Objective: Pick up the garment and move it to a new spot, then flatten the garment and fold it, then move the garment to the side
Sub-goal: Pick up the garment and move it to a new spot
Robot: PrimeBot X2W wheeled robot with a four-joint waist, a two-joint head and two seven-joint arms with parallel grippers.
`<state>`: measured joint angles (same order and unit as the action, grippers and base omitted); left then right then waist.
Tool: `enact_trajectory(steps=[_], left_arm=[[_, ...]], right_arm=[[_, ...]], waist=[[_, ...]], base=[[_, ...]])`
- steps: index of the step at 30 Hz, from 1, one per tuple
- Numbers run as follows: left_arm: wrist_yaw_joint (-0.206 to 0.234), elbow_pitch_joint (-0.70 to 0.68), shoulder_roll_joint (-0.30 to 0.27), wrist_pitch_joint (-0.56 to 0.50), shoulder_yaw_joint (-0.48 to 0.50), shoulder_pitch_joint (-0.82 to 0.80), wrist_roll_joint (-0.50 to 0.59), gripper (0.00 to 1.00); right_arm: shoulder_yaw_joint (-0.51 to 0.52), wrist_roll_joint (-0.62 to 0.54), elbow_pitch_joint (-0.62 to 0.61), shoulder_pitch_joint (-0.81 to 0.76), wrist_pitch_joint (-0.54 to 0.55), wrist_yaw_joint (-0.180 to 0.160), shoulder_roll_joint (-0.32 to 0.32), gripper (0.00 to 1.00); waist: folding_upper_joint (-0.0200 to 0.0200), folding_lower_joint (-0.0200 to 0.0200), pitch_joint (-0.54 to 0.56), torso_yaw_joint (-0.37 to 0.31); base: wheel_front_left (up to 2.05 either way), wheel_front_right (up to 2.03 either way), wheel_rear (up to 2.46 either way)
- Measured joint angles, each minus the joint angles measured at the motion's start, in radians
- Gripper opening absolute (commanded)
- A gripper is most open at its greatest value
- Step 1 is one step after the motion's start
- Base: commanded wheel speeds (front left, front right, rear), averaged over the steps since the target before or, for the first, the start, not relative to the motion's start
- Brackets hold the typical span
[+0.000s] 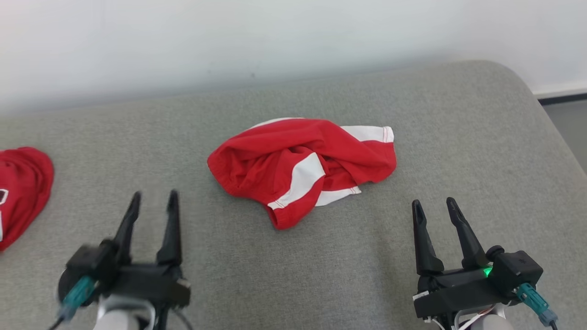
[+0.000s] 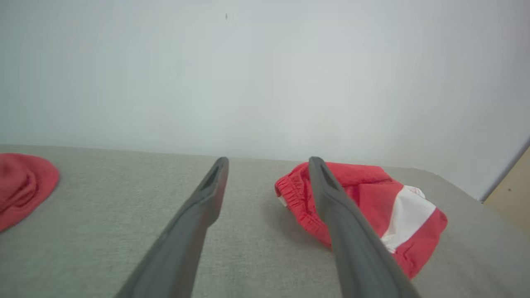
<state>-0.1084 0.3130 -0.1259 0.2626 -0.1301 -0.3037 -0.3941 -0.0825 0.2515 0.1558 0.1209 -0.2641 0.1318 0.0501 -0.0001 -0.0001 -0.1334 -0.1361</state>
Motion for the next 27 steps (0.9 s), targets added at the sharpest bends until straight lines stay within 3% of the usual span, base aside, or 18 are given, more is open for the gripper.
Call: enact_trajectory(steps=[11,18,27], left_arm=[[0.022,-0.179,0.019,0.000,0.171,0.268,0.220,1.00],[0.048,-0.236,0.060,0.000,0.228,0.375,0.253,1.00],[0.081,-0.260,0.073,0.000,0.219,0.422,0.278,1.00]], right_arm=[[0.036,-0.022,-0.001,-0.047,0.000,0.000,0.000,1.00],[0.051,-0.024,0.012,-0.079,0.000,0.000,0.000,1.00],[0.053,-0.026,0.031,-0.103,0.000,0.000,0.000,1.00]], waist=[[0.0000,-0.0001,0.058,0.034],[0.0000,0.0000,0.081,0.051],[0.0001,0.0000,0.097,0.065]], base=[[0.00,0.00,0.00],[0.00,0.00,0.00],[0.00,0.00,0.00]])
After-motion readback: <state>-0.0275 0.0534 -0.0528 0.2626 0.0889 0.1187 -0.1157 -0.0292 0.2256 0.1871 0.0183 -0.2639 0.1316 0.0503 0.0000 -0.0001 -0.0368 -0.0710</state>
